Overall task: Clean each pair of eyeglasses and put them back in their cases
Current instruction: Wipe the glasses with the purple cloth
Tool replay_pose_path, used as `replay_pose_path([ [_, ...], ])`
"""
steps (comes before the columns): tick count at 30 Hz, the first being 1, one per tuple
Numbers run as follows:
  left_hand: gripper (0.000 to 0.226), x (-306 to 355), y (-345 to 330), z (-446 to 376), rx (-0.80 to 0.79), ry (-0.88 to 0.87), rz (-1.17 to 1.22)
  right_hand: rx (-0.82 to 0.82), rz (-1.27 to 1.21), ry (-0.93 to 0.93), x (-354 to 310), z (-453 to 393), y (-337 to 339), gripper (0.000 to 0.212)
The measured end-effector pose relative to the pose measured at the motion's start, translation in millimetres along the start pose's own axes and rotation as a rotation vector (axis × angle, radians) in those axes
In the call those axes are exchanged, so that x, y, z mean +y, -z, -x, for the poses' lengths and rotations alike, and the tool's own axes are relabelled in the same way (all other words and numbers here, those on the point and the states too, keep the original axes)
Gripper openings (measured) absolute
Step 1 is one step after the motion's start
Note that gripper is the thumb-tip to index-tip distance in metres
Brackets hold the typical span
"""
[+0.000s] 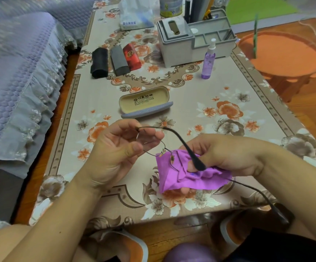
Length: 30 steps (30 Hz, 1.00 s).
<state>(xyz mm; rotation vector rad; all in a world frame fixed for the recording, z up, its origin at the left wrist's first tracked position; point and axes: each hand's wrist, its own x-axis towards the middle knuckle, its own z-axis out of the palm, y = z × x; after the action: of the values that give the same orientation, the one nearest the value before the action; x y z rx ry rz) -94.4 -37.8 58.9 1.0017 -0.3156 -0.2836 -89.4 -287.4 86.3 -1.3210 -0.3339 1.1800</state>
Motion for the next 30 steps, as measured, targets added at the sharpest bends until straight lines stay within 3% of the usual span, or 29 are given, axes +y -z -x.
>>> replay_pose_path([
  [7,0.032,-1.3,-1.3,-3.0,-0.018,0.01,-0.011,0.127,0.022,-0.071,4.0,-3.9,2.8,0.012],
  [12,0.032,1.8,2.8,-2.8,0.032,0.022,-0.004,0.136,-0.03,-0.058,2.2,-4.4,-3.8,0.024],
  [18,0.033,3.8,-0.1,-3.3,0.044,-0.017,-0.061,0.014,-0.133,-0.066,1.8,-4.0,8.4,0.02],
  [24,0.036,0.8,-5.6,-0.9,0.053,-0.007,-0.113,0.205,0.126,0.015,4.1,-12.3,-4.9,0.011],
  [30,0.036,-4.8,-7.4,1.7,0.041,-0.021,-0.142,0.254,-0.006,0.132,7.4,-16.7,-3.4,0.015],
])
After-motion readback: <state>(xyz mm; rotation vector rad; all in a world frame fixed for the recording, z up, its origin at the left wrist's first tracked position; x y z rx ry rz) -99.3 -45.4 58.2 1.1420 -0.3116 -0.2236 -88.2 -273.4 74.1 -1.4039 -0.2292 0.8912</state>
